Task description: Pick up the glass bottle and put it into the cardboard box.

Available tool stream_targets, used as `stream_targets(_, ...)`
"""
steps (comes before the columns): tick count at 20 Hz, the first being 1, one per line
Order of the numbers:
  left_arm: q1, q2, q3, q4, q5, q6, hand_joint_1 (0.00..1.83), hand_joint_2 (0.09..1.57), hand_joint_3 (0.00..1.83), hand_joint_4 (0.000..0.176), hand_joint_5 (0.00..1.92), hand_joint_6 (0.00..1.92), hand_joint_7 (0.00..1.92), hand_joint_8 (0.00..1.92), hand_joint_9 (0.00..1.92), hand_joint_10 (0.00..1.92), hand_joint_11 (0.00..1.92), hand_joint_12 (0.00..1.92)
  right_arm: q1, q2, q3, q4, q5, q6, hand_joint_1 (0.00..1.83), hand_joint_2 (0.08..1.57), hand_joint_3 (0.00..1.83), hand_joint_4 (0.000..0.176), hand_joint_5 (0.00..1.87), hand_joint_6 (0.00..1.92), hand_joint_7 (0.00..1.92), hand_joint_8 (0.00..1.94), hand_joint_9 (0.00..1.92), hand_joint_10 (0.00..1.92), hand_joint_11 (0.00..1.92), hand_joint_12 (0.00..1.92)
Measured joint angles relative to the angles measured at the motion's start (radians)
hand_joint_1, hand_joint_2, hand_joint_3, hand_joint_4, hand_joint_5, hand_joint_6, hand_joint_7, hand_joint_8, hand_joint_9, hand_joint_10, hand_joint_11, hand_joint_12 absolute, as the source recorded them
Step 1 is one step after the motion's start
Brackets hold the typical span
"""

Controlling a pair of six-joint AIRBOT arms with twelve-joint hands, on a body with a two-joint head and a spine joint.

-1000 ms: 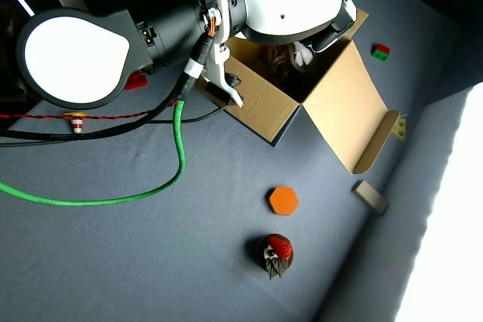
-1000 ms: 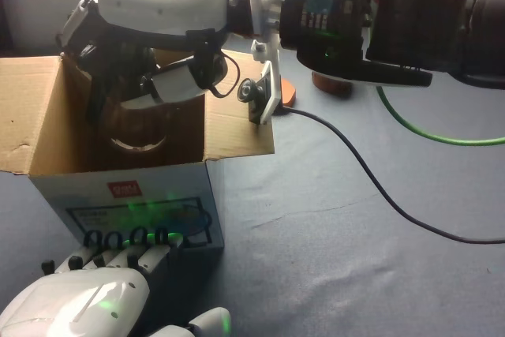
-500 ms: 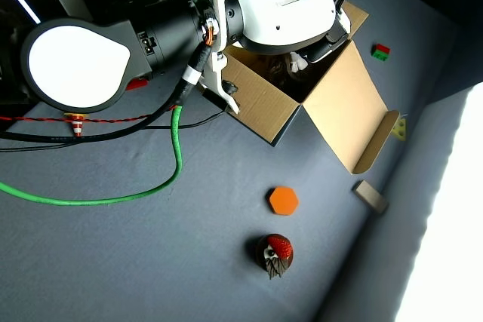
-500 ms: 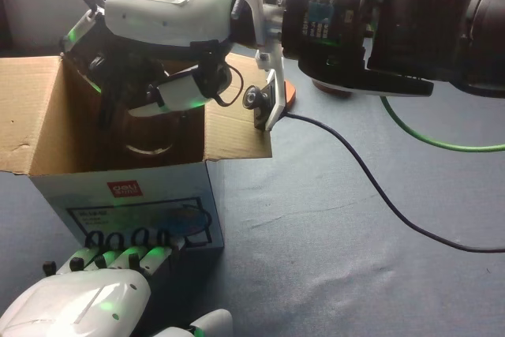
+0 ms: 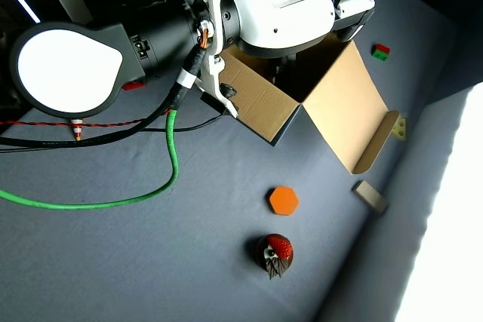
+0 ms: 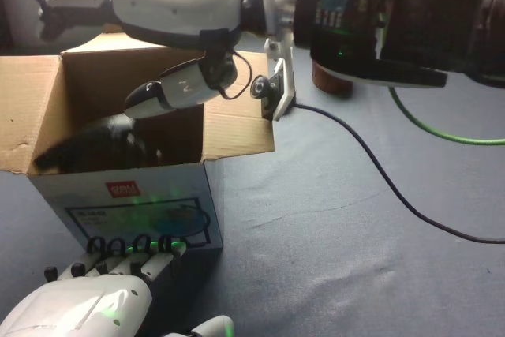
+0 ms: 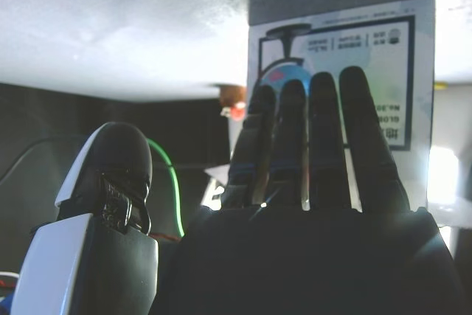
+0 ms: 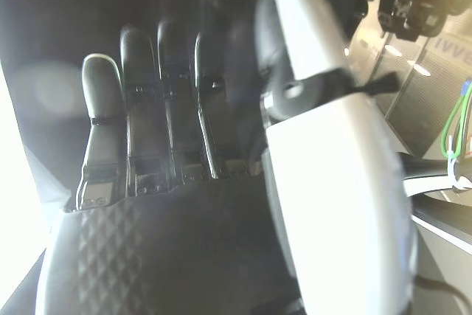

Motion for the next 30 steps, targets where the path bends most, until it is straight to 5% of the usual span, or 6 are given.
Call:
stream_targets(9, -0.050, 0.040, -0.054, -0.128, 0.014, 0.037, 0.00, 1.24, 0.00, 0.000, 0.11, 0.01, 0.13, 0.01, 0.14, 0.00, 0.00, 0.52, 0.086, 0.340, -0.334, 0.245, -0.225, -0.031, 0.78, 0.99, 0.00, 0.000, 0.07, 0.49, 0.30, 0.07, 0.04, 0.67, 0.00, 1.03)
stream_targets(17, -0.443, 0.030, -0.175, -0.503, -0.156, 0.340, 0.00, 1.25, 0.00, 0.000, 0.13, 0.01, 0.16, 0.01, 0.16, 0.01, 0.00, 0.51, 0.138, 0.594, -0.625, 0.334, -0.770, 0.058, 0.56, 1.07, 0.02, 0.000, 0.08, 0.46, 0.31, 0.05, 0.04, 0.66, 0.00, 0.99)
stream_targets(22, -0.724, -0.056, -0.187, -0.726, -0.323, 0.548, 0.00, 1.26, 0.00, 0.000, 0.35, 0.05, 0.41, 0.04, 0.32, 0.04, 0.00, 0.79, 0.106, 0.607, -0.651, 0.217, -0.926, 0.336, 0.35, 1.15, 0.02, 0.000, 0.30, 0.80, 0.56, 0.21, 0.18, 0.99, 0.00, 1.39)
stream_targets(25, -0.791, -0.068, -0.188, -0.761, -0.375, 0.563, 0.00, 1.28, 0.00, 0.000, 0.51, 0.07, 0.63, 0.06, 0.52, 0.07, 0.00, 1.02, 0.100, 0.615, -0.675, 0.209, -0.962, 0.402, 0.34, 1.17, 0.01, 0.000, 0.40, 1.06, 0.52, 0.74, 0.28, 1.24, 0.00, 1.75)
stream_targets(29, -0.875, -0.071, -0.187, -0.755, -0.409, 0.629, 0.00, 1.31, 0.00, 0.000, 0.47, 0.76, 0.54, 0.85, 0.54, 0.63, 0.14, 1.24, 0.089, 0.613, -0.739, 0.123, -0.994, 0.462, 0.36, 1.21, 0.02, 0.000, 0.60, 1.26, 0.65, 1.05, 0.47, 1.51, 0.26, 1.92)
stream_targets(30, -0.897, -0.071, -0.187, -0.761, -0.411, 0.640, 0.00, 1.35, 0.00, 0.000, 0.58, 1.05, 0.60, 1.26, 0.57, 1.23, 0.37, 1.43, 0.089, 0.617, -0.752, 0.106, -1.000, 0.463, 0.38, 1.24, 0.03, 0.000, 0.74, 1.33, 0.80, 1.24, 0.63, 1.72, 0.48, 1.92)
